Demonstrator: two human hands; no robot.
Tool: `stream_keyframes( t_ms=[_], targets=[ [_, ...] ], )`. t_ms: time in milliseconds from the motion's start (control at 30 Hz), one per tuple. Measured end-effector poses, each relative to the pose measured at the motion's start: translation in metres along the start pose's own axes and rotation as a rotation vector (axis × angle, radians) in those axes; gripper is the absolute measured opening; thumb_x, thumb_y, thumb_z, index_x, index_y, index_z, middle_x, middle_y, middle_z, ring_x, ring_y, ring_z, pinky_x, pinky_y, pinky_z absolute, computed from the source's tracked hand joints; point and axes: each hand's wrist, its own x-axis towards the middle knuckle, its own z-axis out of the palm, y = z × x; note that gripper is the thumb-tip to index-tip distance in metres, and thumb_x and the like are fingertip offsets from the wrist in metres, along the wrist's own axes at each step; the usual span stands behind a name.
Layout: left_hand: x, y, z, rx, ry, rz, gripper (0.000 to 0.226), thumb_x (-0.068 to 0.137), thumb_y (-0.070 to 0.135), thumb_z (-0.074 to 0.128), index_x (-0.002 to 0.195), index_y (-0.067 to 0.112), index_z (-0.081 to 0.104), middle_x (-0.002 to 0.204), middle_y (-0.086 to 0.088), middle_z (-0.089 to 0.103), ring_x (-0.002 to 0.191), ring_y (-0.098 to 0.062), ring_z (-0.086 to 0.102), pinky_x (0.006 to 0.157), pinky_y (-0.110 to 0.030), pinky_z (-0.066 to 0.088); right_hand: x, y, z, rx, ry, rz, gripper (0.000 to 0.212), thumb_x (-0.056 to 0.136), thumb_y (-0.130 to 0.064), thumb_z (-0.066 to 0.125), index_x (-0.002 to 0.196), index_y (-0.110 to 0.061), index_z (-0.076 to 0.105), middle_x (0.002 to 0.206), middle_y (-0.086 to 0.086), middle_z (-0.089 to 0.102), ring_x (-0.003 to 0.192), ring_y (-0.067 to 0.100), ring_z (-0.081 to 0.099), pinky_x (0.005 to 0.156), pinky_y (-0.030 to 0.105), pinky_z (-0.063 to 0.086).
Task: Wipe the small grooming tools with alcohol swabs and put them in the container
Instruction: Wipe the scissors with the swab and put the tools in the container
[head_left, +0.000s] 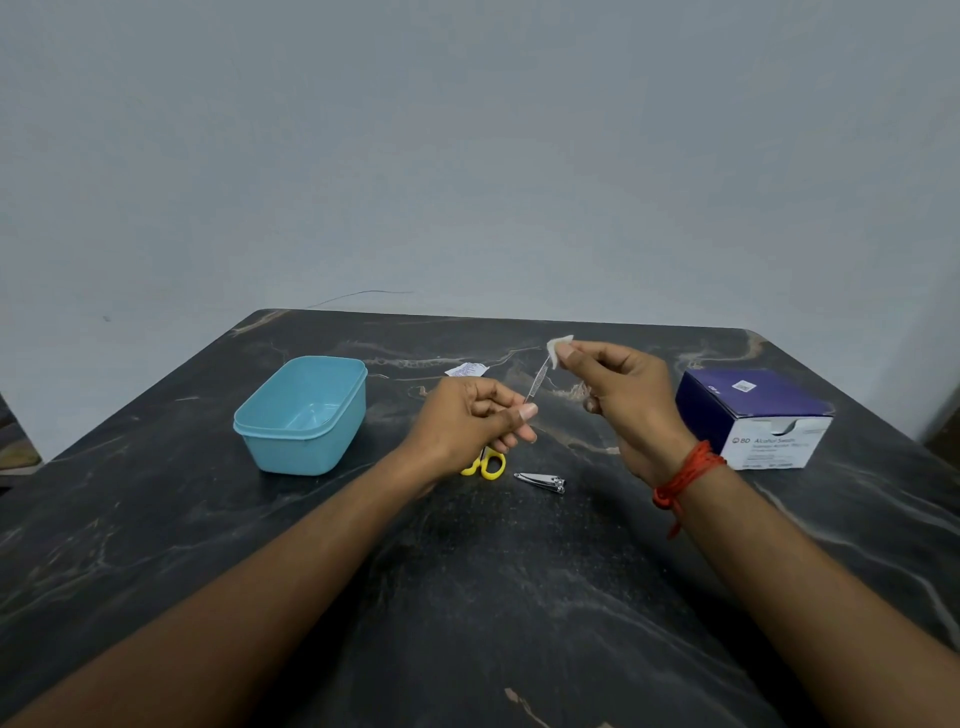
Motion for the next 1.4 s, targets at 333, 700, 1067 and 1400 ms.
stream_keyframes(
  t_ms=[333,700,1067,1400],
  targets=[
    [0.0,0.004,0.001,-0.024,0.022,0.002,0.02,0.09,0.015,0.071,0.101,-0.001,0.07,0.08,-0.01,0.077,0.063,-0.011,0.065,0.061,-0.021,0.056,0.0,0.002,0.002,-0.005,-0.043,0.002,0.018,0.084,-0.021,0.077,0.097,-0.008,0.077,0.097,0.005,0.077,0.055,-0.005,0.056,0.057,0.021,0.044],
    [0.0,0.004,-0.003,-0.03,0.092,0.017,0.015,0.089,0.015,0.071,0.095,0.001,0.072,0.078,-0.01,0.077,0.061,-0.01,0.064,0.06,-0.024,0.055,-0.007,0.008,0.009,-0.115,-0.186,-0.054,0.015,0.084,-0.007,0.075,0.095,0.002,0.076,0.091,0.01,0.076,0.056,-0.006,0.06,0.051,0.008,0.043],
    [-0.004,0.007,0.004,-0.012,-0.015,-0.001,0.013,0.086,0.016,0.076,0.092,0.005,0.073,0.077,-0.009,0.077,0.062,-0.01,0.062,0.059,-0.021,0.054,-0.003,0.0,0.002,0.034,-0.076,0.019,0.017,0.084,-0.021,0.075,0.095,-0.009,0.078,0.083,-0.005,0.075,0.058,-0.005,0.057,0.06,0.026,0.039],
    [-0.002,0.008,0.0,-0.018,0.06,0.006,0.013,0.085,0.015,0.077,0.091,0.005,0.073,0.076,-0.008,0.077,0.058,-0.008,0.062,0.058,-0.021,0.054,-0.007,0.003,0.008,-0.037,-0.149,-0.025,0.013,0.086,-0.01,0.073,0.094,-0.001,0.077,0.09,0.006,0.076,0.062,-0.006,0.062,0.053,0.01,0.044]
  ],
)
